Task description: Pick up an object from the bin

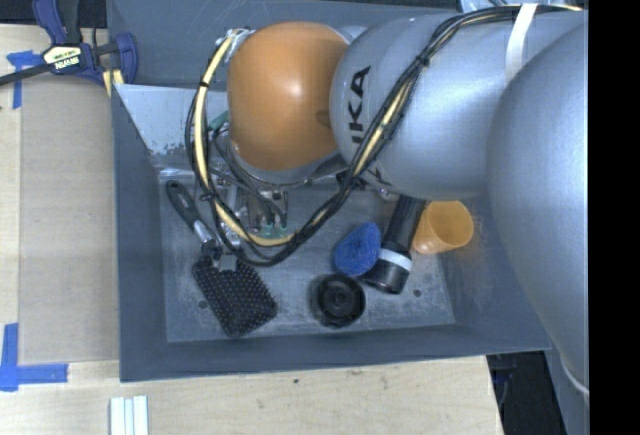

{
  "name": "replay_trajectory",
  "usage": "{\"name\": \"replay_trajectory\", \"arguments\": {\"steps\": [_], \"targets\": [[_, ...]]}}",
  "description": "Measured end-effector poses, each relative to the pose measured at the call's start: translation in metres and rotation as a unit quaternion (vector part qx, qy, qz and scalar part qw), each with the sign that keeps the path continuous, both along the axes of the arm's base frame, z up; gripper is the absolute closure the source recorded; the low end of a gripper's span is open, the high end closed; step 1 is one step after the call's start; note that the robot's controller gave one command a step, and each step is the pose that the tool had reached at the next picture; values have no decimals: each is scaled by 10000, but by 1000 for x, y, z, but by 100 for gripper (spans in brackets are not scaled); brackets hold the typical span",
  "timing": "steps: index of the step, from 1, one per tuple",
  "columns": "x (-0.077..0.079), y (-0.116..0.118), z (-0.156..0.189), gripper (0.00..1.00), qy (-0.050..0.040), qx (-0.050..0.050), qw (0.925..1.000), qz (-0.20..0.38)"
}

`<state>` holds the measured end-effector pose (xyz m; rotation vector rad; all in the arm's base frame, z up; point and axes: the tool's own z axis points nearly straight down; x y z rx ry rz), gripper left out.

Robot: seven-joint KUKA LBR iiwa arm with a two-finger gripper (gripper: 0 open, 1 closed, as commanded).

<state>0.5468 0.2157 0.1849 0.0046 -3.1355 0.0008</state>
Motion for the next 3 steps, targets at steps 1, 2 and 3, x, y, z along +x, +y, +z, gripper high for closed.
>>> {"name": "replay_trajectory", "arguments": {"steps": [1, 2, 3], "targets": [[2, -1, 5, 0, -42, 9, 10000, -18], [-41, -45, -115, 0, -31, 27, 9989, -473], [-26, -53, -61, 0, -67, 16, 9866, -1631]]}}
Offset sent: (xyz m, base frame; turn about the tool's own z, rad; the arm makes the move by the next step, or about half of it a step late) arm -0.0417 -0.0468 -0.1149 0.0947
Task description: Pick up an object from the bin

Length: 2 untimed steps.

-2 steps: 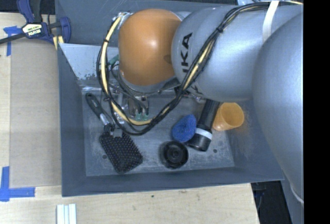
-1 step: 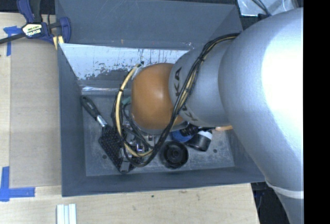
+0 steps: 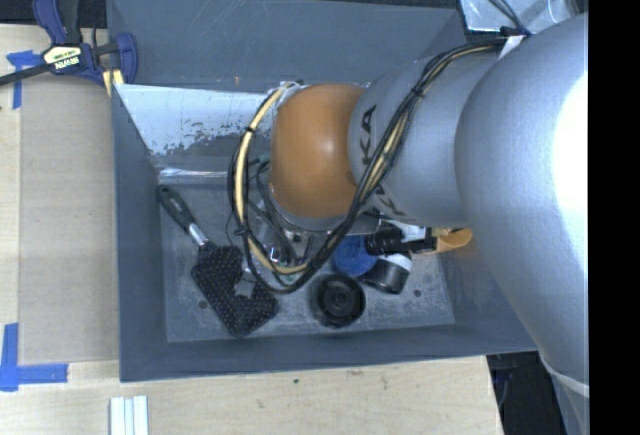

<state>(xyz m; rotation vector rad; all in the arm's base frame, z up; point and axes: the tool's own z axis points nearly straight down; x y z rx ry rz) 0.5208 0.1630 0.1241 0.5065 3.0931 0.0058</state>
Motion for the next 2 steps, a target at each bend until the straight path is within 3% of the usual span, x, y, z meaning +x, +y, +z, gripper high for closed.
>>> {"name": "replay_trajectory", "arguments": {"steps": [1, 2], "targets": [[-21, 60, -25, 0, 45, 16, 9986, 520], [-14, 12, -52, 0, -14, 33, 9828, -1845]]}}
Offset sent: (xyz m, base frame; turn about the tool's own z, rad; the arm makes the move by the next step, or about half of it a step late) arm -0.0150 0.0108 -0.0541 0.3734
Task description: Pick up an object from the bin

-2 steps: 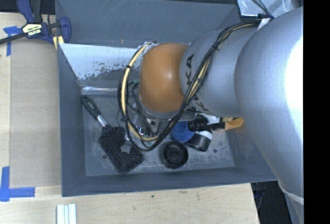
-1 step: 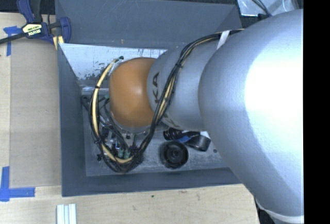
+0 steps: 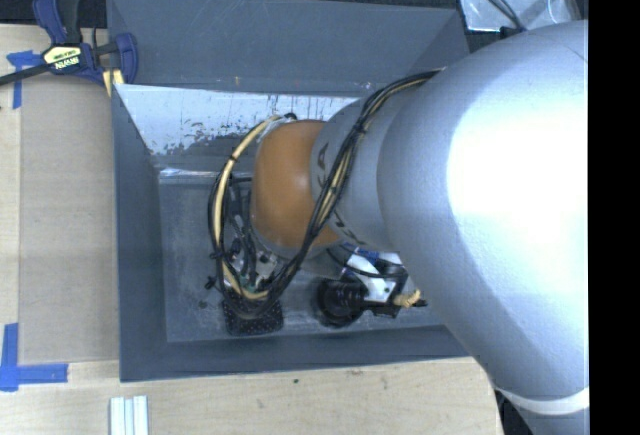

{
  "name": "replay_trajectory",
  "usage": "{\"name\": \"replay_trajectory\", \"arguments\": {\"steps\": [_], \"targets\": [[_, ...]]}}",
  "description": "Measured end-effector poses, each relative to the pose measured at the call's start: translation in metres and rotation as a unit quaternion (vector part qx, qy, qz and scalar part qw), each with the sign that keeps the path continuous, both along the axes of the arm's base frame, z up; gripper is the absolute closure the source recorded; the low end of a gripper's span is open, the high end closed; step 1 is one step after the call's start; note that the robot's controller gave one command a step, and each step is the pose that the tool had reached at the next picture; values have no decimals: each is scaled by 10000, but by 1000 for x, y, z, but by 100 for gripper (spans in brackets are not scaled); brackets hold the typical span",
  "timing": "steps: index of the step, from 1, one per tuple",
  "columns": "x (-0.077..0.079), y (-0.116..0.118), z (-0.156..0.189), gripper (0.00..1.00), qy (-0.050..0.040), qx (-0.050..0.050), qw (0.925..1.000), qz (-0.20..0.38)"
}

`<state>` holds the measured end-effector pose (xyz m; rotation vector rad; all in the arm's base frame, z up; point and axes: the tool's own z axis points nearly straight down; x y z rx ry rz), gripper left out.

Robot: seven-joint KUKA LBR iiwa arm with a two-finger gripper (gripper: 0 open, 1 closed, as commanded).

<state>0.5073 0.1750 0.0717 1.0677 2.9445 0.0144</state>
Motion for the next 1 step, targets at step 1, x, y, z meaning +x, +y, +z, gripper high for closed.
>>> {"name": "replay_trajectory", "arguments": {"steps": [1], "targets": [[-12, 9, 5, 100, -82, 1, 9925, 1222]]}}
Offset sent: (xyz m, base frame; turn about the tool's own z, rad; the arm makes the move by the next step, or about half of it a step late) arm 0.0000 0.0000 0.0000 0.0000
